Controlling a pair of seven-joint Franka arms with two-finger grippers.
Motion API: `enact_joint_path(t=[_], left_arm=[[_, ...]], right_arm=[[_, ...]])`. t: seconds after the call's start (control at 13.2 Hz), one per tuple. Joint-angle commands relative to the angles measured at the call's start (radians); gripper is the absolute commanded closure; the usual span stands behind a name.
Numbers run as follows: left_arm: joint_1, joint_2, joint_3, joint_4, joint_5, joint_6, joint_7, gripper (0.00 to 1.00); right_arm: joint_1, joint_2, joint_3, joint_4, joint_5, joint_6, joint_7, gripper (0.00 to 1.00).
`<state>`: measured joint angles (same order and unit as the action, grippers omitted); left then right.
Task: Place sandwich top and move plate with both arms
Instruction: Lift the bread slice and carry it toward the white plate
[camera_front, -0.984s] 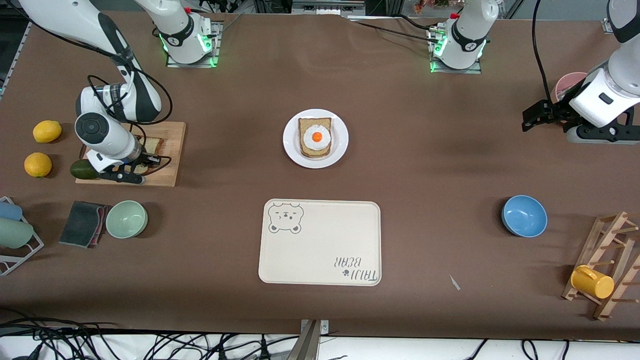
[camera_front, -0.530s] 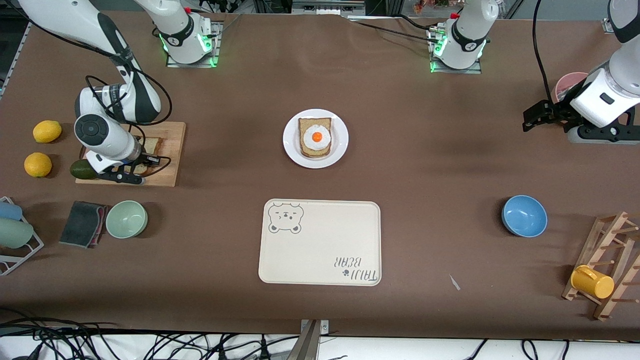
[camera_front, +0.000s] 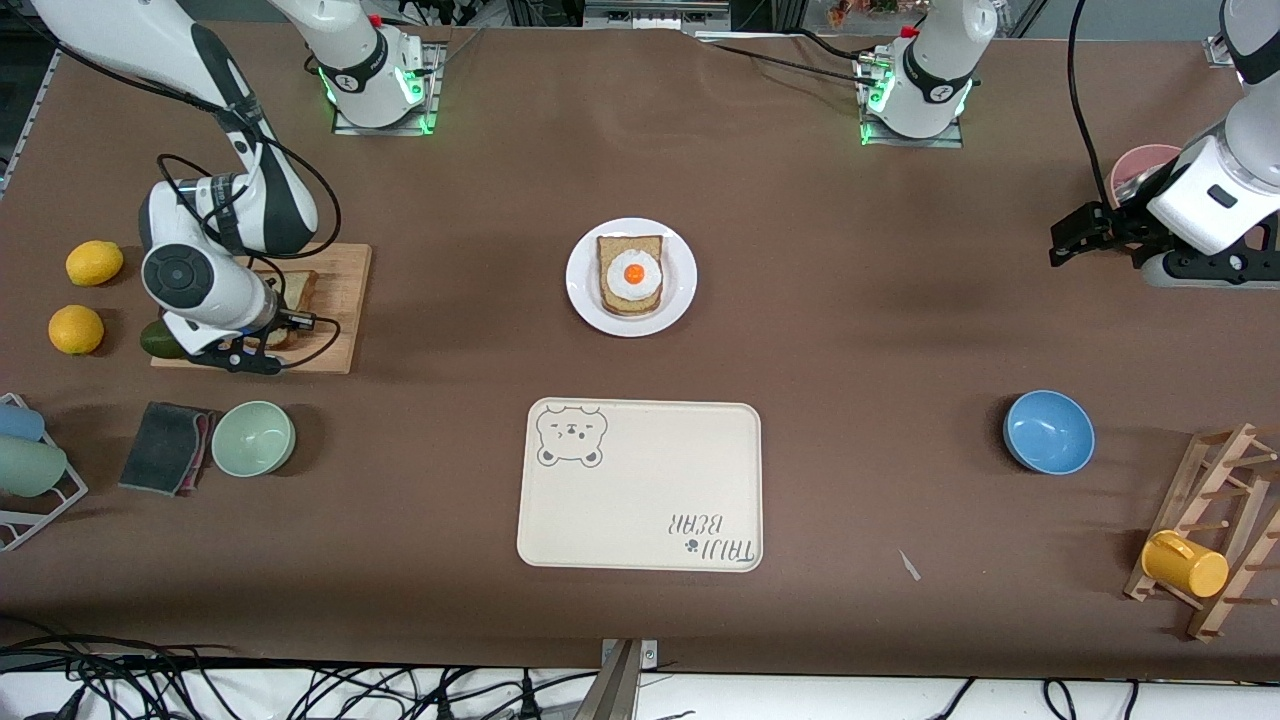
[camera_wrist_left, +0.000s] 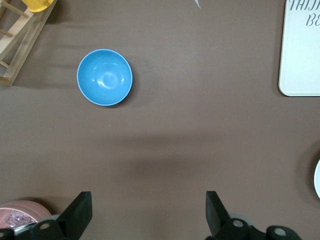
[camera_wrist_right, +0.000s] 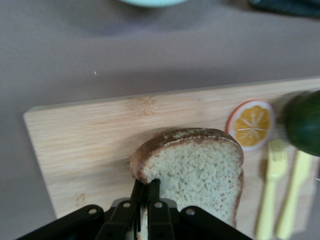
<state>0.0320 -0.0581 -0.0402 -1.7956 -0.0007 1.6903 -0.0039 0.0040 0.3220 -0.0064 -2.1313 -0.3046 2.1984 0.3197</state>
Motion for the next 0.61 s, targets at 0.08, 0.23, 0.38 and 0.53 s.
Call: enact_joint_path(t=[0.08,0.23,0.38,0.53], left_arm=[[0.005,-0.003,-0.007,0.018,0.022,-0.009,0.005,0.0],[0.005,-0.005,-0.006,0.018,0.022,-0.011,0.005,0.0],[0.005,-0.003,-0.004,0.019,0.022,-0.009,0.007,0.0],[0.005,-0.003,-0.004,0.019,0.022,-0.009,0.007,0.0]], right_arm=[[0.08,0.026,0.003,0.178,0.047,-0.219,0.024,1.0],[0.12,0.028,0.003,0.24,0.111,-0.284,0.018,1.0],[0.2,0.041,0.003,0.31,0.189,-0.343,0.042,1.0],[0.255,0.063,0.008,0.376,0.252,-0.423,0.068,1.0]])
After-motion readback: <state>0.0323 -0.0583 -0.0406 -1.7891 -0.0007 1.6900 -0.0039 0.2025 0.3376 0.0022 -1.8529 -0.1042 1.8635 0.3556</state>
